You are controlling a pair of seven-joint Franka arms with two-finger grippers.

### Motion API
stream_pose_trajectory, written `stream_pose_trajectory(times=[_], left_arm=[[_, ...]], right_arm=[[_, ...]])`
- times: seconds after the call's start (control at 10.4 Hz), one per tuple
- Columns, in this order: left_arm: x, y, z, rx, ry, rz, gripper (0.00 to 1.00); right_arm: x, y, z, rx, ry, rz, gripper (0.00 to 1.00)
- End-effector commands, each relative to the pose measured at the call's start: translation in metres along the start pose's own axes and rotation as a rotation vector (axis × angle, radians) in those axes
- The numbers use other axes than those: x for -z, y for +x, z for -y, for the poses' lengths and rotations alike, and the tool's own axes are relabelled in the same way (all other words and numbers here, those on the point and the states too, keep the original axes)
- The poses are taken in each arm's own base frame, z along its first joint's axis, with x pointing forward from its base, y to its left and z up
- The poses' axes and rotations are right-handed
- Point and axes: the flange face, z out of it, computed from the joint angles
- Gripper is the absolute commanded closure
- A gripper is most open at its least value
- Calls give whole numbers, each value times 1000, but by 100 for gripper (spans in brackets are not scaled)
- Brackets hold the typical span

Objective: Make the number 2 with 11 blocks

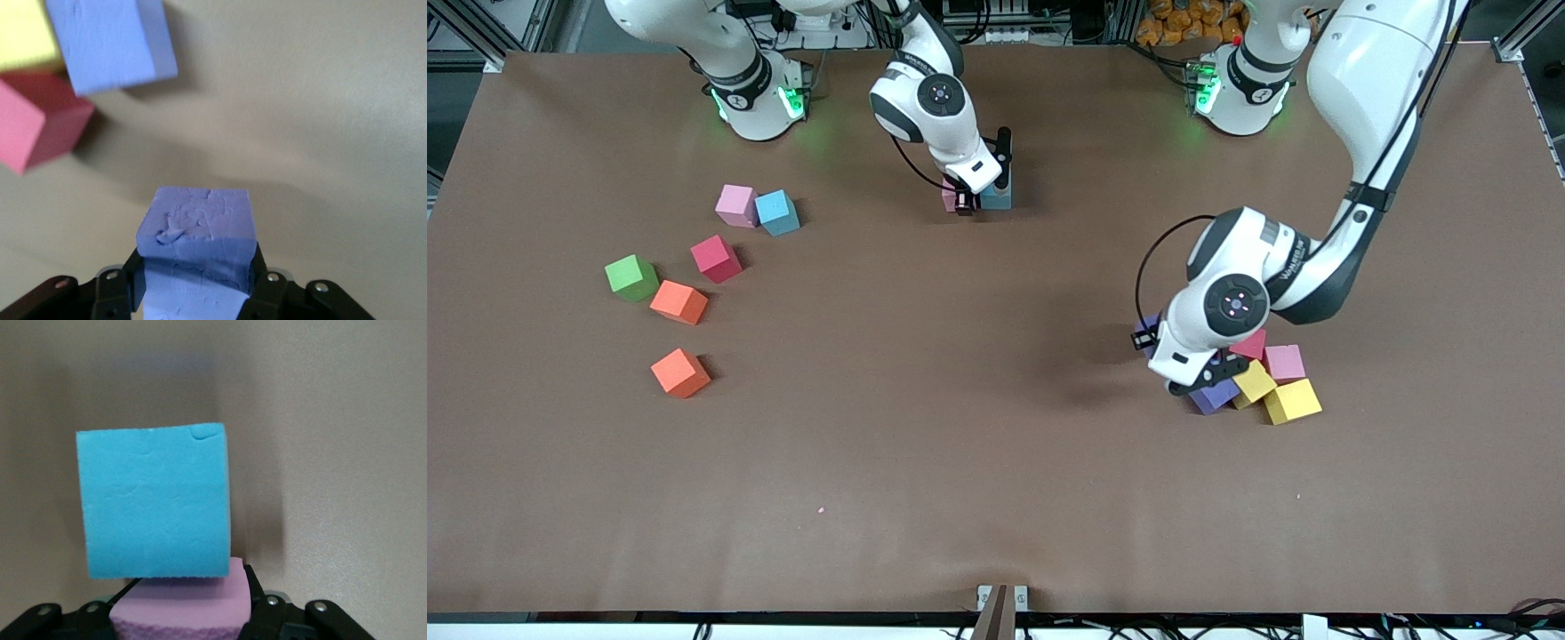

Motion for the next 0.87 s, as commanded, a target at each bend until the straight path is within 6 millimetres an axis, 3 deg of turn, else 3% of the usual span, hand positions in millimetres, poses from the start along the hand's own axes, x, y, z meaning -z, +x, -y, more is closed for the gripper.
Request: stream_pose_trajectory(times=[0.0, 0.29, 0.39, 0.58, 0.77], left_arm=[[2, -31, -3, 184, 9, 17, 44], [-14, -68, 1, 342, 64, 22, 42], [-19, -77, 1, 399, 77, 23, 42], [-19, -98, -9, 437, 71, 54, 41], [-12, -103, -12, 487, 26, 137, 41]], right_arm=[[-6, 3, 1, -2, -6, -26, 60], [-14, 1, 2, 4, -1, -18, 58], [-14, 1, 1, 3, -1, -18, 49], [-12, 2, 1, 3, -10, -35, 0], [-8, 4, 1, 4, -16, -44, 0]])
